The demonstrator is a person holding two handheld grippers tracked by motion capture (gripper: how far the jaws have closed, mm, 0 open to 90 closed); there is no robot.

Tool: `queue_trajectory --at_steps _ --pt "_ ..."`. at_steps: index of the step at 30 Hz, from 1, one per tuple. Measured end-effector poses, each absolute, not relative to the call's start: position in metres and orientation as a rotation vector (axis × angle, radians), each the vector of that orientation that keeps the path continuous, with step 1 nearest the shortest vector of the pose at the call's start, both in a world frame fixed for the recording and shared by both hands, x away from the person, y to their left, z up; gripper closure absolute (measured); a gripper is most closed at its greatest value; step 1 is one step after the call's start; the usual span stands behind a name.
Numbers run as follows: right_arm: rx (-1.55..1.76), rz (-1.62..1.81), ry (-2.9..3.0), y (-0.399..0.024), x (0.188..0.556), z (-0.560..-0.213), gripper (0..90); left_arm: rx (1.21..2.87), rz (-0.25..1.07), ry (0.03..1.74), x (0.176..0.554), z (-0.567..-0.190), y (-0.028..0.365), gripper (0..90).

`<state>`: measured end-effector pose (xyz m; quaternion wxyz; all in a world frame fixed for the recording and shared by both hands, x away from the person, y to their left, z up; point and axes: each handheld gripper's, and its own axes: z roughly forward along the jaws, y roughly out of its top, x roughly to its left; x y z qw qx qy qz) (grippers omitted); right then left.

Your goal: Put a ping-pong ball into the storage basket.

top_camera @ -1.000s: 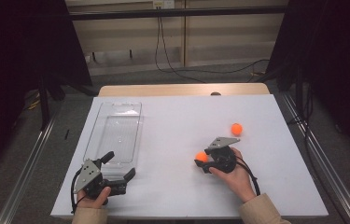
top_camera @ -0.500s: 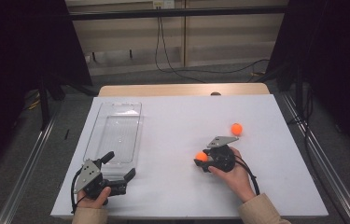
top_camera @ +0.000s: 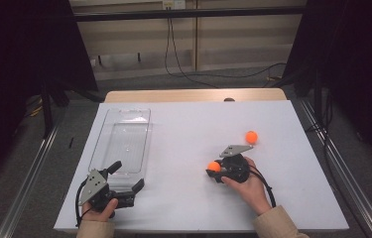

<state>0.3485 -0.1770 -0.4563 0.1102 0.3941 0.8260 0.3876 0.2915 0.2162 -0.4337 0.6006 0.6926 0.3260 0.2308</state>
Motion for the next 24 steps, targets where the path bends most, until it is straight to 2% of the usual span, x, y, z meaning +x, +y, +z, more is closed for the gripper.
queue_trajectory --at_steps 24 --pt "1.163 1.133 2.421 -0.1780 0.3488 -0.4567 51.0 1.607 0.534 0.753 0.2916 -0.4338 0.2161 1.4"
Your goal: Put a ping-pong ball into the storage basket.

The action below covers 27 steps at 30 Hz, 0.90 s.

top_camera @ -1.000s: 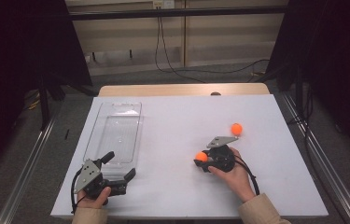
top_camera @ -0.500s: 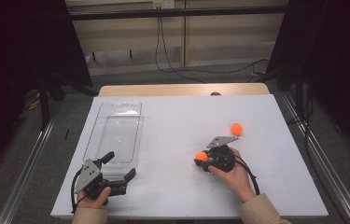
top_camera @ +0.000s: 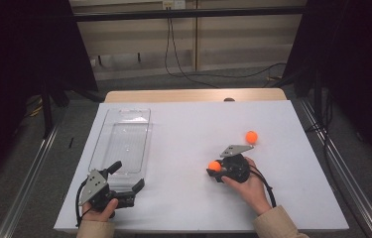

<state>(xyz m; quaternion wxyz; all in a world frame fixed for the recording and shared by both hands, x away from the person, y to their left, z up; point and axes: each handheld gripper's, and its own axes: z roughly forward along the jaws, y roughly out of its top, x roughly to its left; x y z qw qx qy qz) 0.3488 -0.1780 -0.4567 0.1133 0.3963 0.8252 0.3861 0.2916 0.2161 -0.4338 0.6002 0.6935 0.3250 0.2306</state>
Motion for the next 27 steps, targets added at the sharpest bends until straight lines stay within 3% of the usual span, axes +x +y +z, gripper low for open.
queue_trajectory --at_steps 27 --pt "1.169 1.159 2.398 -0.1810 0.3477 -0.4517 51.1 1.607 0.529 0.752 0.2915 -0.4335 0.2158 1.4"
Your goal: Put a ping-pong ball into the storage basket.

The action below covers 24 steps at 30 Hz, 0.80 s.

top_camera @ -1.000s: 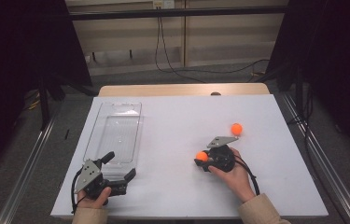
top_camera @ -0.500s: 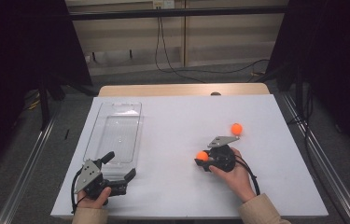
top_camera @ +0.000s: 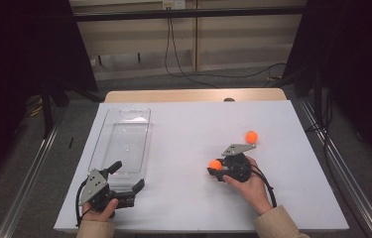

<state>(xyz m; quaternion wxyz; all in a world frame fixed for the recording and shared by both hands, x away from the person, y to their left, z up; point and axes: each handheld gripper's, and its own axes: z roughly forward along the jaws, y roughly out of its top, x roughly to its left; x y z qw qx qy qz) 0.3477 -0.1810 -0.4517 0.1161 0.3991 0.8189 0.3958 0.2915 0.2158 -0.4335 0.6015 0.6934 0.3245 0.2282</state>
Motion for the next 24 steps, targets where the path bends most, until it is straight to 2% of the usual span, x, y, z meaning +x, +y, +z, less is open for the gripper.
queue_trajectory --at_steps 24 --pt "1.153 1.237 2.358 -0.181 0.346 -0.436 51.1 1.617 0.523 0.738 0.294 -0.434 0.214 1.4"
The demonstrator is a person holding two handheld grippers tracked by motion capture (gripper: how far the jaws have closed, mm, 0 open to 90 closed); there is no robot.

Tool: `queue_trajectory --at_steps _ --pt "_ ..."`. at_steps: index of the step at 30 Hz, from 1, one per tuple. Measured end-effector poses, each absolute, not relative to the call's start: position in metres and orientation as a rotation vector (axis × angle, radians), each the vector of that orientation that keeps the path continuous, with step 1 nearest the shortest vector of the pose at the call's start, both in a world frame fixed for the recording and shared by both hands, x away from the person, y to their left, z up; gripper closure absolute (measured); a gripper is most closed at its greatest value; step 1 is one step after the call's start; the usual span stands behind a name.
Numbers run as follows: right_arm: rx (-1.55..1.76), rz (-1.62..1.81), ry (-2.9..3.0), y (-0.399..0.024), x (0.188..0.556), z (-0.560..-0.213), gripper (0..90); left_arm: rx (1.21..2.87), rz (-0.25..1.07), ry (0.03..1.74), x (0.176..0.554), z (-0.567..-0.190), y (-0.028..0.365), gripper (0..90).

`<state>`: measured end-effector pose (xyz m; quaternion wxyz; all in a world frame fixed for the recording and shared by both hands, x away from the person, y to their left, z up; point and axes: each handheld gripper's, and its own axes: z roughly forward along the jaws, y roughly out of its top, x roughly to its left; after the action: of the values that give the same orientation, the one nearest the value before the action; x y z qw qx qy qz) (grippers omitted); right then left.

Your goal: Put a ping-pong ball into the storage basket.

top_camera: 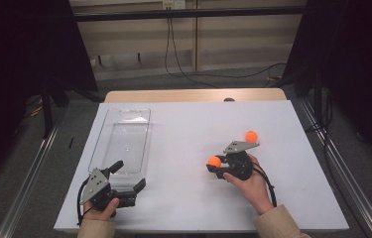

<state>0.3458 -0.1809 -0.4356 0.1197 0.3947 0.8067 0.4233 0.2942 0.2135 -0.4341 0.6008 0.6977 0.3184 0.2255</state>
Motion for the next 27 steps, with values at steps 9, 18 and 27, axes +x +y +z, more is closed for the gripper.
queue_trajectory --at_steps 9,18,27 --pt "1.141 1.266 2.346 -0.178 0.346 -0.428 51.1 1.608 0.516 0.740 0.295 -0.434 0.214 1.2" --pt "1.144 1.277 2.332 -0.181 0.345 -0.425 51.1 1.620 0.518 0.745 0.295 -0.434 0.213 1.0" --pt "1.148 1.282 2.316 -0.184 0.345 -0.423 51.1 1.602 0.516 0.739 0.295 -0.433 0.211 1.0"
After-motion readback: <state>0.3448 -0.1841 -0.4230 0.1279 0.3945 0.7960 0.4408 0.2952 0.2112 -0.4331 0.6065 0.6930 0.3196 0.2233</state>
